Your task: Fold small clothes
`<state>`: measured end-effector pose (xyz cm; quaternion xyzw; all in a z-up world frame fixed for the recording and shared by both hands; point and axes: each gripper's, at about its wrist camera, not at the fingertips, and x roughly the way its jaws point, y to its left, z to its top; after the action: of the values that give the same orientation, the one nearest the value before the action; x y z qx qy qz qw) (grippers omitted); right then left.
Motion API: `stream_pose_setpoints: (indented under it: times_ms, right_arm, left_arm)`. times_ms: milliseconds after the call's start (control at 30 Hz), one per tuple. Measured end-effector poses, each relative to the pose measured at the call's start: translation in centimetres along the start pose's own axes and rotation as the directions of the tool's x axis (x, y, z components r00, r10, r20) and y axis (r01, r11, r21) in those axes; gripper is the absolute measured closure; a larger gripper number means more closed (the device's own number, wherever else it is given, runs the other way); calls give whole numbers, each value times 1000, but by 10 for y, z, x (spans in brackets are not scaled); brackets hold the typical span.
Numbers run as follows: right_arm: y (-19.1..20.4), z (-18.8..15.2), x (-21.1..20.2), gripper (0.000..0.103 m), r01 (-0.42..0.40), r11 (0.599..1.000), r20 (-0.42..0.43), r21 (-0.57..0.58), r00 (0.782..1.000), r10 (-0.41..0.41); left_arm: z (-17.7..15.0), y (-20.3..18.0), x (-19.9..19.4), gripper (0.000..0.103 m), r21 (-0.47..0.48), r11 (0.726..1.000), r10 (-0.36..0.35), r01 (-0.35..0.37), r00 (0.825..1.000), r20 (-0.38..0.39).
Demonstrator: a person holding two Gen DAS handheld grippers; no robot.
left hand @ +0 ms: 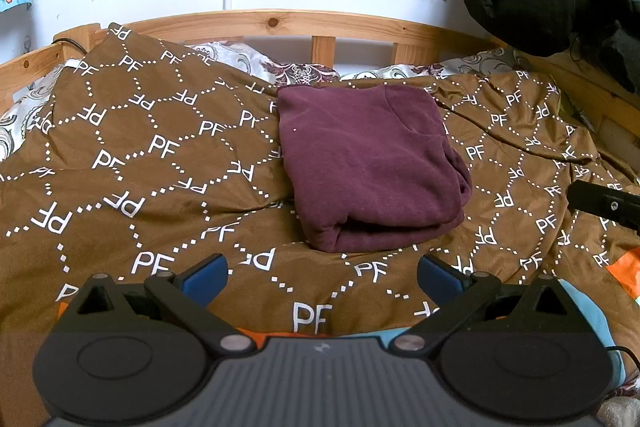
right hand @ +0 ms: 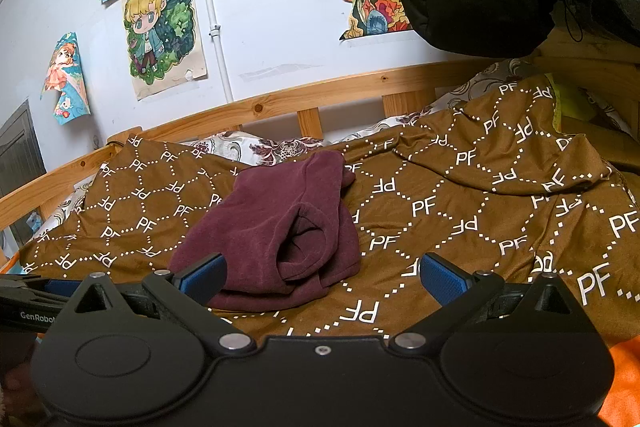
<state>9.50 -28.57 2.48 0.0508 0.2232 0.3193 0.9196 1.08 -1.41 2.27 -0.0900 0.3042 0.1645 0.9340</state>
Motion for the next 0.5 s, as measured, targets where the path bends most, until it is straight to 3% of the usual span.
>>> stream_pose_setpoints:
  times_ms: [300,500]
  right_arm:
    - [1,-2,1,1,-2,1000,-2,1,1000,2]
    - [1,-2,1,1,-1,1000,-3,2,1000,1]
  left_arm:
    - [1,0,1,1,0,1000,4,-4,1000,-5]
    - [2,-2,2,1,51,999,12,-11,1000,-20]
